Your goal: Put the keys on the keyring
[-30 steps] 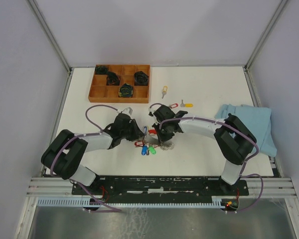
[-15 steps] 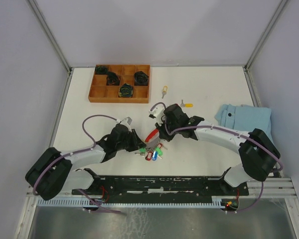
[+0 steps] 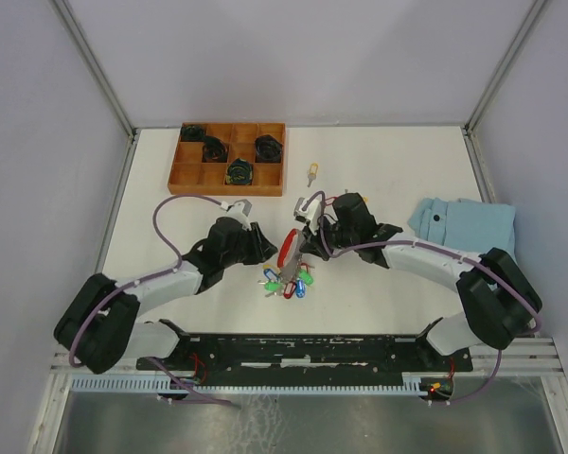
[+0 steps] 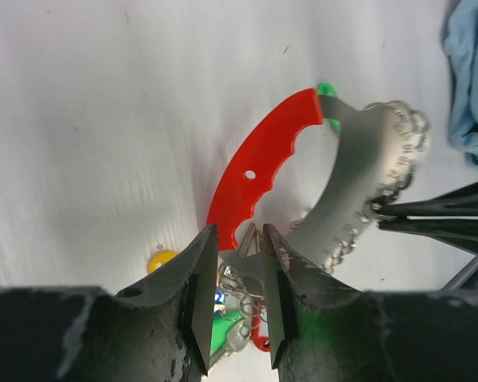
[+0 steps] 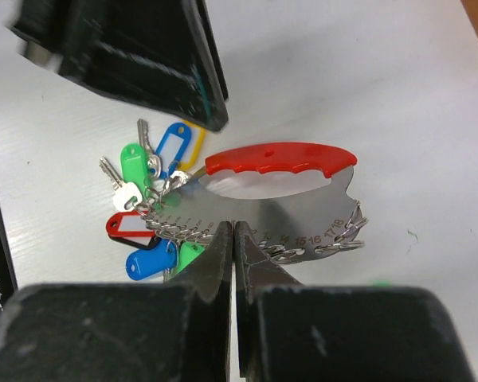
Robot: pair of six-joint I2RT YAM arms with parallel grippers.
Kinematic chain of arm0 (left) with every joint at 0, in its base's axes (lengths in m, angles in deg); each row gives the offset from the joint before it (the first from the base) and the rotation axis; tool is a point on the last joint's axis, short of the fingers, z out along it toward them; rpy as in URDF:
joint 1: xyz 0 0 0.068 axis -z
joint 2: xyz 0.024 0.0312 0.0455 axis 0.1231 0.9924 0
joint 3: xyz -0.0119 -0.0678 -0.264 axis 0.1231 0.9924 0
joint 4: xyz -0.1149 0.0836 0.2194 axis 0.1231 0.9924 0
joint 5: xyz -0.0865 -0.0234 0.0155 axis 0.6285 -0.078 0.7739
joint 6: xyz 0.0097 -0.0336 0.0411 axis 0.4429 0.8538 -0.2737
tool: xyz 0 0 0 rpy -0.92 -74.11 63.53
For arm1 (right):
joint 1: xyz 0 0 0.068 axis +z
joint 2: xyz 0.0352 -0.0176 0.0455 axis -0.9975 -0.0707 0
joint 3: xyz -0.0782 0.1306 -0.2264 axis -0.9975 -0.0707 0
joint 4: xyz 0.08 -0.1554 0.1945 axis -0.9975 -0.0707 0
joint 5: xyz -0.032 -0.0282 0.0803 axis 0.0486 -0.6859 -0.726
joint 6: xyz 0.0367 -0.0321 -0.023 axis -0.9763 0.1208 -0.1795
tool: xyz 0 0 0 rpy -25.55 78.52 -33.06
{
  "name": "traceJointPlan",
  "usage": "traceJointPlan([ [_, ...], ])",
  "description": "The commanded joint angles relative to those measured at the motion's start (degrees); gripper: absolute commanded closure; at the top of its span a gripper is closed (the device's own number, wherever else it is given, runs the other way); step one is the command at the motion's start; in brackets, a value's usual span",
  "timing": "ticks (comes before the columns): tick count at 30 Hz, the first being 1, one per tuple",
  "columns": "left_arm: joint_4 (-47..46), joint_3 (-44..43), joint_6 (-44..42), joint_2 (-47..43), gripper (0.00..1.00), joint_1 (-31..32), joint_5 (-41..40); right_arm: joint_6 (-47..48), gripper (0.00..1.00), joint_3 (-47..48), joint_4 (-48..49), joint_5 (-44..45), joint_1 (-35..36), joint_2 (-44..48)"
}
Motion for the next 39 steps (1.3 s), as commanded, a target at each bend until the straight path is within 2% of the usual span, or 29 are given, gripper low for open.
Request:
traceJointPlan([
  [1,-9.36,-1.14,-2.43,8.05,0.65,-0.28,5.37,1.47,0.99,-0.54,11.22,-7.25,-0.50,-0.49],
  [9,-25.35,3.03,5.00,16.89,0.67,0.33,9.96,-0.08,0.99,-1.23,19.22,-10.84,-0.63,-5.75],
  [13,-30.43,2.96,6.75,19.38,0.67,2.47,10.99,-1.22,0.99,-2.33,23.85,-11.56,-0.62,-8.62],
  [16,-35.65,4.90,8.29,18.94,0.67,2.63,11.38,-1.22,0.99,-2.98,25.39,-11.63,-0.63,-10.00],
  [22,-38.61,7.75,8.07,15.14,0.67,2.63,11.55,-1.80,0.99,-3.84,27.76,-11.93,-1.41,-11.62],
  [30,-39.89,15.19,-1.42,6.63,0.64,0.99,7.67,-0.45,0.99,-4.51,27.62,-17.33,-2.92,-11.88],
  [39,-43.08,17.14,-15.44,1.39,0.64,-0.56,6.45,0.20,0.99,-3.99,27.47,-20.06,-3.43,-12.63],
])
